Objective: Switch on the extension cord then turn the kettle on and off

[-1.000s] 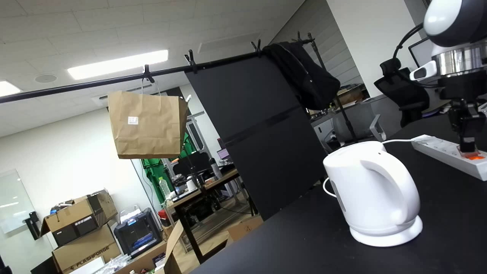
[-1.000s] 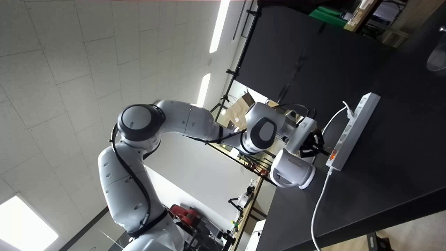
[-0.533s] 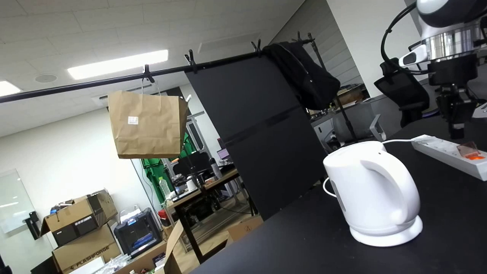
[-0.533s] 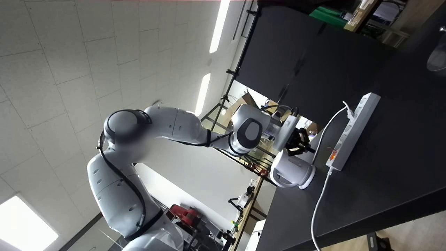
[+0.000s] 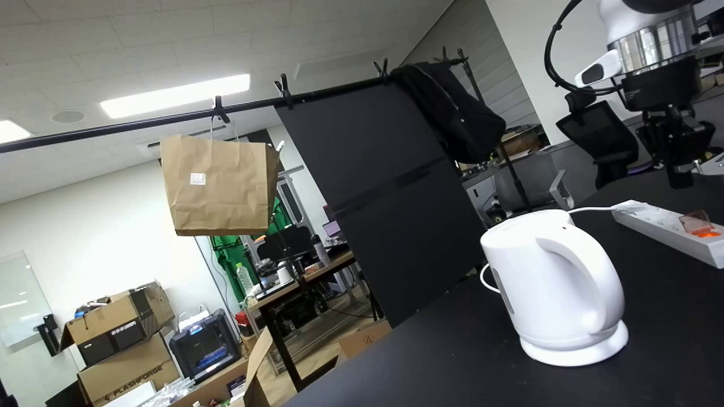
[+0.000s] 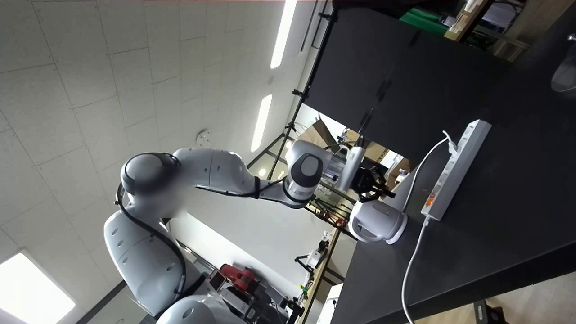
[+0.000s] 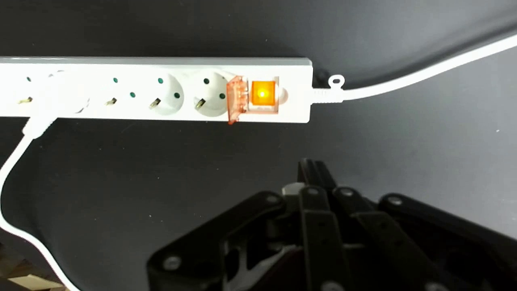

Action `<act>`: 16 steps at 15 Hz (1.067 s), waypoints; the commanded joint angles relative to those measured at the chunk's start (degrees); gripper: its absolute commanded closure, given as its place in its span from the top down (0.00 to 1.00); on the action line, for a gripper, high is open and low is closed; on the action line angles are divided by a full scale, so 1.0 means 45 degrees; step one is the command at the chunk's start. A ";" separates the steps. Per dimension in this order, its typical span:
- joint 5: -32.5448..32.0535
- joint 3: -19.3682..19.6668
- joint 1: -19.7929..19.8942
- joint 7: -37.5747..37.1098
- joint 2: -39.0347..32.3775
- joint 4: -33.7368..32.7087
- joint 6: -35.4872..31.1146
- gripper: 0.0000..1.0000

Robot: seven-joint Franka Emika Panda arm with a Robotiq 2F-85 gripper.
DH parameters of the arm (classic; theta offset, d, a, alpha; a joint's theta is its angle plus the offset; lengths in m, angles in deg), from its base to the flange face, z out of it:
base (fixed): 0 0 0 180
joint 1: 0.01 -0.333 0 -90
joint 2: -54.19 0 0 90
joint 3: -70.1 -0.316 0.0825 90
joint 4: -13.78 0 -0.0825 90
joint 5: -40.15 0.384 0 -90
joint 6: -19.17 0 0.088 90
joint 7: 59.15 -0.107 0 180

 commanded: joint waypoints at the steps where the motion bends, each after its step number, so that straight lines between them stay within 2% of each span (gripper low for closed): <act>1: -0.1538 0.0929 -0.1451 -0.1265 0.0843 0.0391 0.0402 0.00; 7: -0.4281 0.1314 -0.3244 -0.3273 0.1208 0.0464 0.0260 0.00; 10: -0.5326 0.1250 -0.3825 -0.4415 0.1452 0.0383 0.0320 0.00; 11: -0.4663 0.1032 -0.3412 -0.3457 0.0934 0.0179 0.0186 0.01; 16: -0.4951 0.1037 -0.3686 -0.3888 0.1132 0.0180 0.0215 0.01</act>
